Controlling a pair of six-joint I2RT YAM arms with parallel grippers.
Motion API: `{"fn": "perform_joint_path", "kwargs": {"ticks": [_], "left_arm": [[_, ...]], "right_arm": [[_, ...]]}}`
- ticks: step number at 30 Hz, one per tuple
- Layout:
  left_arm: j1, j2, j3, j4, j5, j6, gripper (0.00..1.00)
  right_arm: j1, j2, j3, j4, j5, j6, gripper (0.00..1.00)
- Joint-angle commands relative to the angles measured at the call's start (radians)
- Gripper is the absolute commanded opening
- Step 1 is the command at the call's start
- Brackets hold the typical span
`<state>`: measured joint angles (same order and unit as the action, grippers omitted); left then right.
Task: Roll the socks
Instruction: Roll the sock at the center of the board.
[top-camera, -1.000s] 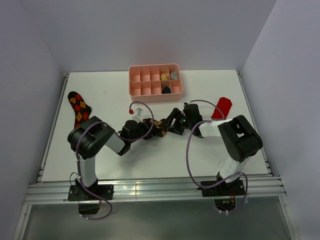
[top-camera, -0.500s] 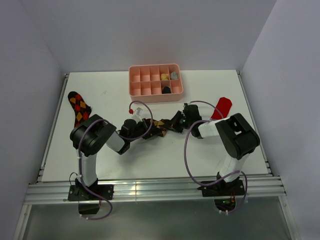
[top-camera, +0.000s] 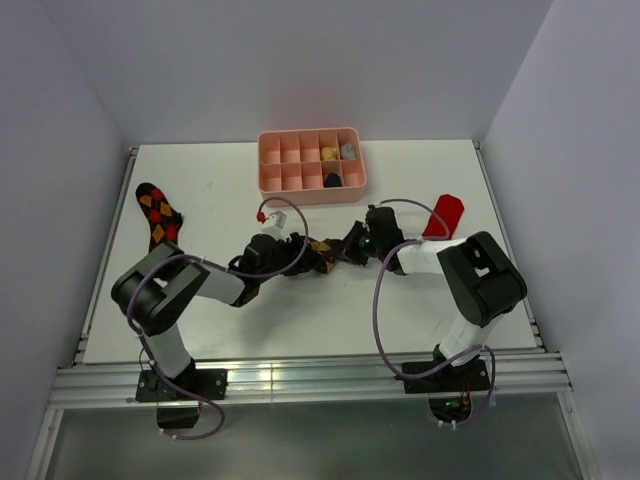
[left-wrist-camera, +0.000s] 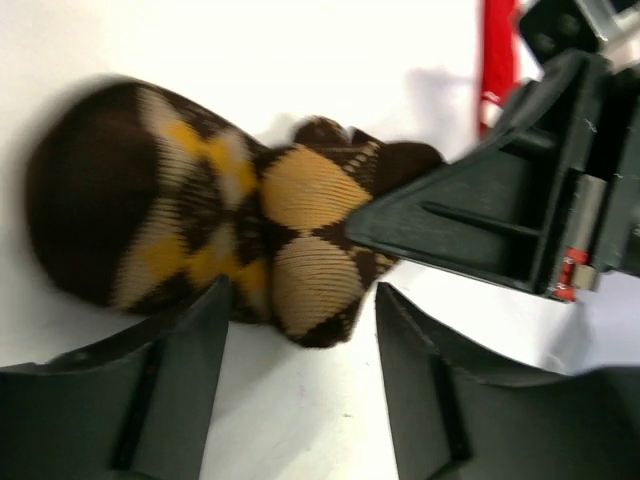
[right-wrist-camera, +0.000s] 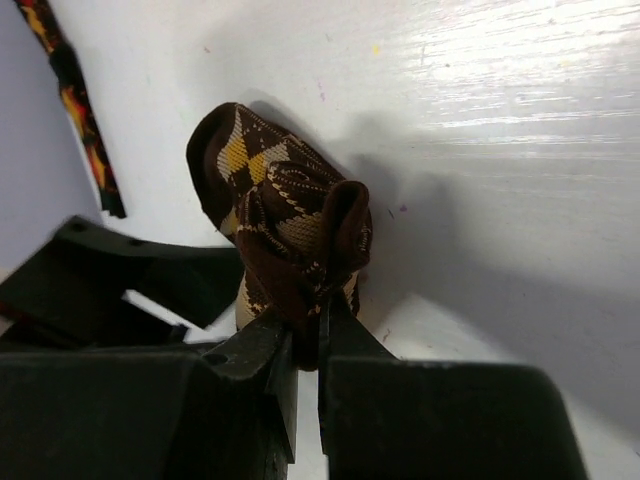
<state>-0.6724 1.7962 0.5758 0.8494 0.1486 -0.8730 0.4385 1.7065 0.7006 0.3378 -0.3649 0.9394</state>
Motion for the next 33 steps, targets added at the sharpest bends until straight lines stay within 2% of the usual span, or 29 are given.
{"fn": "perform_joint_path", "kwargs": {"ticks": [1,6,10,15,20,26,31,33], "left_arm": [[-0.039,-0.119,-0.001,-0.197,-0.239,0.21,0.66],[-0.203,-0.181,0.067,-0.273,-0.525,0.419,0.72],[-0.318,-0.14,0.102,-0.216,-0.654,0.642,0.77],[-0.433,-0.041,0.148,-0.155,-0.762,0.807,0.83],[-0.472,0.072,0.213,-0.102,-0.845,0.968,0.84],[-0.48,0.159,0.275,-0.107,-0.903,1.026,0.74],[-0.48,0.207,0.315,-0.157,-0.922,1.008,0.65],[-0.478,0.221,0.318,-0.165,-0.922,0.997,0.52]], "right_arm": [[0.008,-0.05,0.049,-0.134,0.093,-0.06,0.0],[0.014,-0.054,0.083,-0.22,0.119,-0.07,0.0],[0.02,-0.051,0.123,-0.272,0.124,-0.077,0.0],[0.026,-0.053,0.145,-0.309,0.124,-0.082,0.0],[0.026,-0.054,0.151,-0.318,0.113,-0.083,0.0],[0.026,-0.056,0.154,-0.319,0.106,-0.083,0.0],[0.025,-0.056,0.155,-0.321,0.096,-0.077,0.0],[0.026,-0.058,0.158,-0.322,0.093,-0.076,0.0]]}}
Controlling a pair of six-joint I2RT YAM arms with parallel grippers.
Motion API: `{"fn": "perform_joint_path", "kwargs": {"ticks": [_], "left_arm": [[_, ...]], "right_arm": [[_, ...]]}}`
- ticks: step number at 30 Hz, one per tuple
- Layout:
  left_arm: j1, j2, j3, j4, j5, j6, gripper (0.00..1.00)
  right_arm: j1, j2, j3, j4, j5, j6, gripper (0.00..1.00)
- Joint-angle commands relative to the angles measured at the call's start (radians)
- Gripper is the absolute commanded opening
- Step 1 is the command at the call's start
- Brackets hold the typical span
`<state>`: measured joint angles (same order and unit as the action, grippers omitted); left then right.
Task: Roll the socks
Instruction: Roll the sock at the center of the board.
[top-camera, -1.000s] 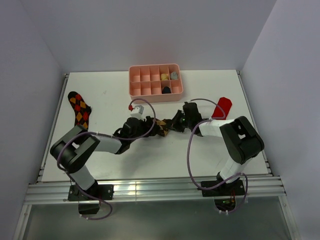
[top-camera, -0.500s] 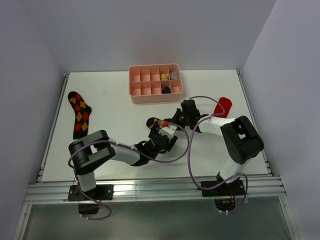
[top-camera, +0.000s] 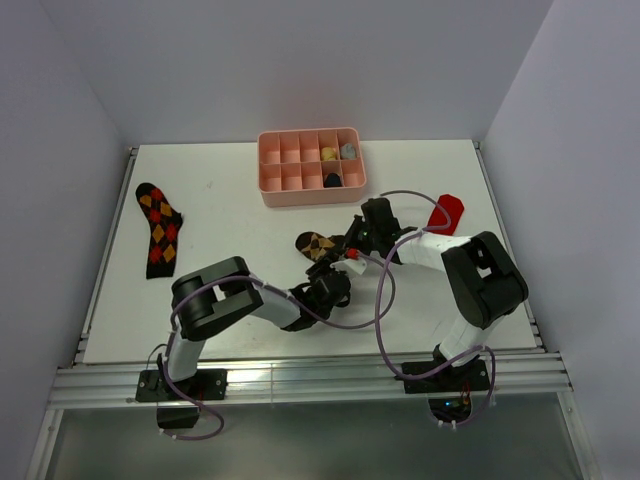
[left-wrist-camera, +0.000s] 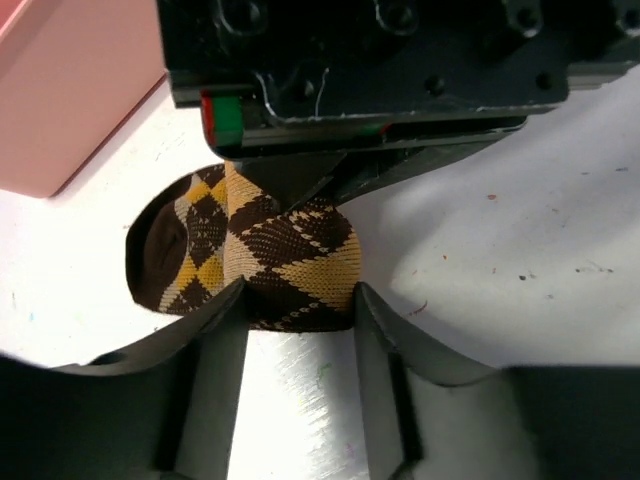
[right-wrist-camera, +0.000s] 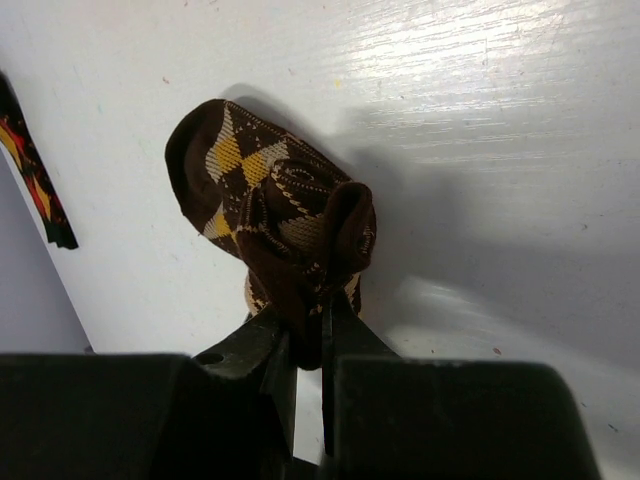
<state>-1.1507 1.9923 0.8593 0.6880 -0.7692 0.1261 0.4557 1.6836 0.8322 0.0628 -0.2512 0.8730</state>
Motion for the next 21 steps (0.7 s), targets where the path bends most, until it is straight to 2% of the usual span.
{"fn": "perform_joint_path", "kwargs": {"ticks": [1,2,8,9,11,13,14,15,18,20,21], "left_arm": [[0.0,0.029,0.043,-0.022,-0.007,-0.017,0.47],[0.002,0.042,0.049,-0.033,-0.008,-0.028,0.36],[0.02,0.05,0.057,-0.087,0.022,-0.106,0.04],[0.029,0.043,0.052,-0.093,0.034,-0.118,0.01],[0.039,0.02,0.035,-0.11,0.091,-0.19,0.01],[0.063,-0.004,0.011,-0.126,0.152,-0.271,0.01],[0.086,-0.033,-0.003,-0.127,0.23,-0.301,0.01],[0.1,-0.046,-0.029,-0.127,0.269,-0.36,0.01],[0.15,-0.087,-0.06,-0.125,0.423,-0.446,0.0],[0.189,-0.107,-0.088,-0.122,0.491,-0.529,0.01],[0.206,-0.112,-0.097,-0.11,0.572,-0.584,0.0]], "right_arm": [[0.009,-0.035,0.028,-0.049,-0.023,-0.009,0.0],[0.009,-0.036,0.027,-0.044,-0.028,-0.005,0.0],[0.009,-0.05,0.019,-0.035,-0.042,0.0,0.0],[0.009,-0.053,0.018,-0.034,-0.045,0.001,0.0],[0.008,-0.064,0.013,-0.021,-0.049,0.007,0.0],[0.009,-0.079,0.007,-0.012,-0.049,0.009,0.1],[0.008,-0.082,0.007,-0.014,-0.048,0.009,0.16],[0.009,-0.088,0.011,-0.017,-0.049,0.009,0.28],[0.005,-0.104,0.016,-0.018,-0.046,0.006,0.47],[0.0,-0.124,0.016,-0.009,-0.045,0.006,0.54],[-0.002,-0.13,0.015,-0.005,-0.045,0.009,0.59]]}}
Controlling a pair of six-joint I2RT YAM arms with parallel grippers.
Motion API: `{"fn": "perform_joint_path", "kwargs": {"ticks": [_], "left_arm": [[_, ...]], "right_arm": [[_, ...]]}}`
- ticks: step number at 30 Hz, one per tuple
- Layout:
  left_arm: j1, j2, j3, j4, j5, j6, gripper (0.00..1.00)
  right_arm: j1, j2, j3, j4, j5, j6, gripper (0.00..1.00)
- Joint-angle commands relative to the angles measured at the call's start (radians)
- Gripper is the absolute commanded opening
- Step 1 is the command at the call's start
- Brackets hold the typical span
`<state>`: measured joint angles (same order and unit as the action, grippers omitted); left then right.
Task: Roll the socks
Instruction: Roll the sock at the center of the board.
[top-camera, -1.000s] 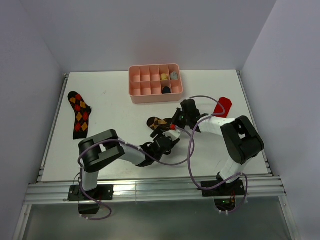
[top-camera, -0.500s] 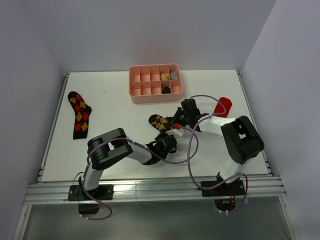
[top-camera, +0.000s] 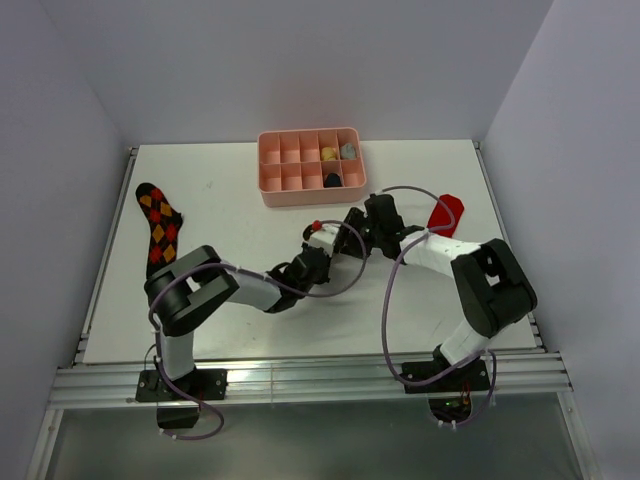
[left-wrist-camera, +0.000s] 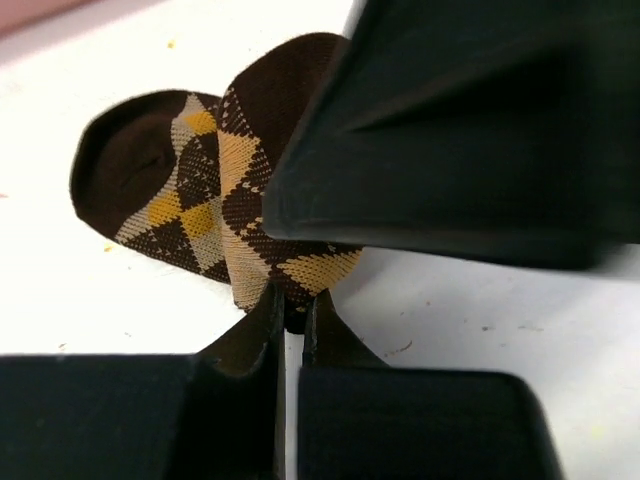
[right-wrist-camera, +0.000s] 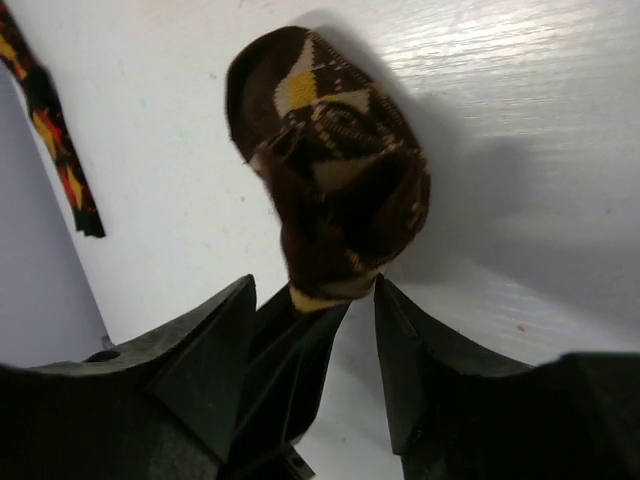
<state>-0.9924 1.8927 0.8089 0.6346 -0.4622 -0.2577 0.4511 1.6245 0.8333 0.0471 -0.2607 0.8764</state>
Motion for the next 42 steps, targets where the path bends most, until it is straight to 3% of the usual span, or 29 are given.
{"fn": "perform_joint_path", "kwargs": {"ticks": [1,6,11,17,22,26,35,42], "left_arm": [[0.063,-0.017,-0.068,-0.041,0.301,-0.227,0.01],[0.173,-0.035,-0.116,0.023,0.476,-0.363,0.01],[0.276,0.014,-0.128,0.109,0.701,-0.515,0.01],[0.343,0.071,-0.128,0.18,0.829,-0.62,0.01],[0.348,0.071,-0.065,0.076,0.852,-0.565,0.01],[0.348,0.028,-0.025,-0.027,0.794,-0.474,0.01],[0.327,0.014,0.119,-0.248,0.729,-0.184,0.0],[0.307,0.049,0.211,-0.297,0.781,-0.075,0.01]], "right_arm": [[0.001,-0.083,0.012,0.016,-0.035,0.006,0.62],[-0.009,-0.118,-0.019,0.06,-0.017,0.018,0.76],[-0.012,-0.111,-0.059,0.141,-0.031,0.024,0.8],[-0.014,-0.071,-0.095,0.238,-0.026,0.032,0.81],[-0.012,-0.016,-0.106,0.306,-0.023,0.042,0.81],[-0.012,0.011,-0.108,0.333,-0.009,0.052,0.81],[-0.041,0.002,-0.12,0.243,0.07,0.108,0.81],[-0.074,0.021,-0.166,0.333,0.067,0.159,0.81]]}}
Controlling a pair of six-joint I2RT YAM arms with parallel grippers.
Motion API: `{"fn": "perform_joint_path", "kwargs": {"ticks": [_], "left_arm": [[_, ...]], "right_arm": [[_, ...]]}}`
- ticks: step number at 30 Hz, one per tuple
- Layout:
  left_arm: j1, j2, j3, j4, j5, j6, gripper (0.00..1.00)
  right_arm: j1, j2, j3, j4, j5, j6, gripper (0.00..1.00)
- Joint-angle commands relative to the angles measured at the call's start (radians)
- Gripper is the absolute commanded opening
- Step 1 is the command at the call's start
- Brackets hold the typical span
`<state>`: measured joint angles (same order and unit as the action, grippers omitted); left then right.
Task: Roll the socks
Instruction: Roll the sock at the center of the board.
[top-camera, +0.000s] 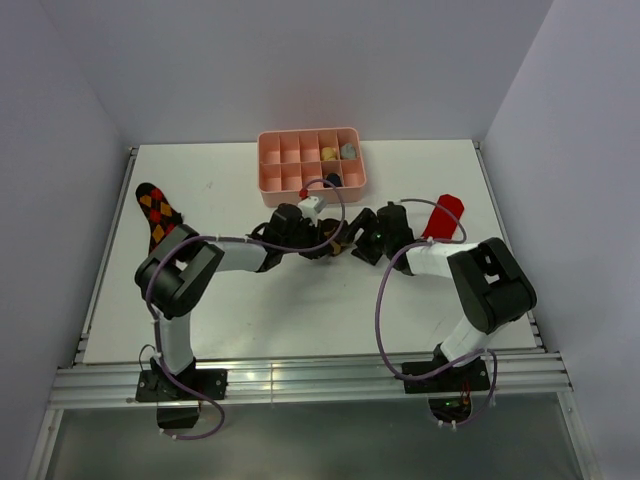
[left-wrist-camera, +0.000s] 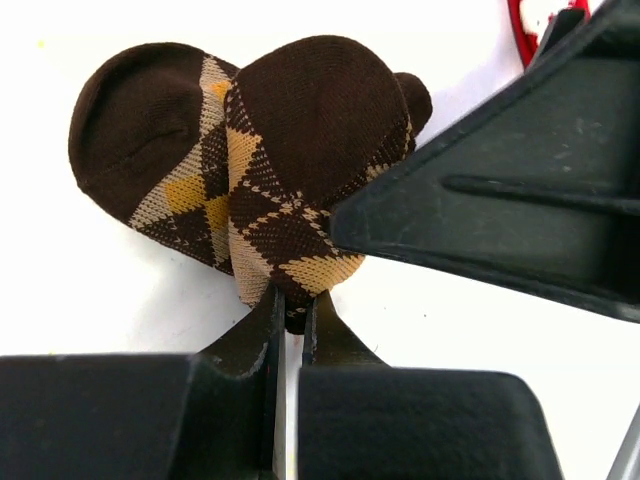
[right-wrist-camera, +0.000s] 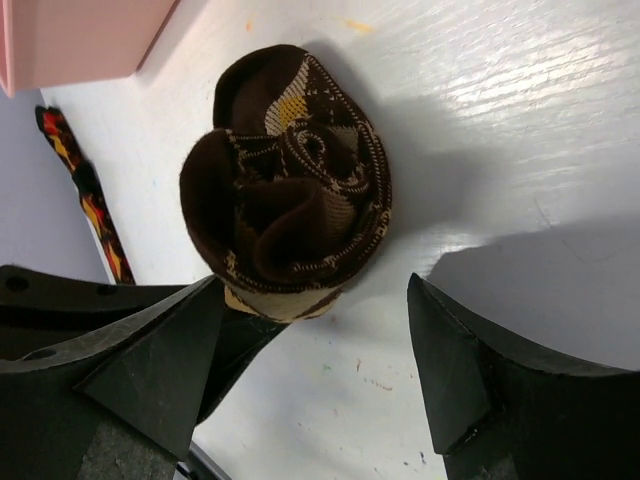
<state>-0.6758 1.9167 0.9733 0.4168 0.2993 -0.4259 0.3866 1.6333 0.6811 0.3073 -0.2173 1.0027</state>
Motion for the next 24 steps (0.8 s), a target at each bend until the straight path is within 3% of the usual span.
{"fn": "perform_joint_path", "kwargs": {"ticks": [1,7,10,13,14,16,17,20,22,24], "left_arm": [[-0.013,0.033,0.054,-0.088,0.018,0.101,0.01],[-0.054,0.068,0.099,-0.13,-0.003,0.138,0.01],[-0.068,0.073,0.104,-0.134,-0.017,0.134,0.0],[-0.076,0.076,0.113,-0.154,-0.026,0.142,0.01],[-0.077,0.074,0.116,-0.157,-0.028,0.147,0.01],[-0.08,0.07,0.114,-0.161,-0.031,0.145,0.01],[-0.08,0.067,0.108,-0.155,-0.032,0.141,0.01],[-0.077,0.039,0.093,-0.139,-0.058,0.119,0.22],[-0.062,0.007,0.085,-0.127,-0.074,0.11,0.35],[-0.047,-0.036,0.07,-0.109,-0.112,0.092,0.41]], "right_arm": [[-0.011,0.025,-0.014,0.085,0.022,0.037,0.81],[-0.011,0.054,-0.011,0.134,0.016,0.074,0.78],[-0.012,0.053,-0.017,0.125,0.033,0.085,0.69],[-0.018,0.046,-0.038,0.121,0.053,0.109,0.57],[-0.022,0.051,-0.047,0.121,0.055,0.112,0.45],[-0.034,0.057,-0.049,0.098,0.047,0.12,0.34],[-0.038,0.06,-0.048,0.09,0.044,0.119,0.21],[-0.051,0.068,-0.046,0.063,0.018,0.099,0.01],[-0.052,0.063,-0.045,0.04,0.001,0.067,0.0],[-0.057,0.056,-0.038,0.02,-0.019,0.027,0.0]]}}
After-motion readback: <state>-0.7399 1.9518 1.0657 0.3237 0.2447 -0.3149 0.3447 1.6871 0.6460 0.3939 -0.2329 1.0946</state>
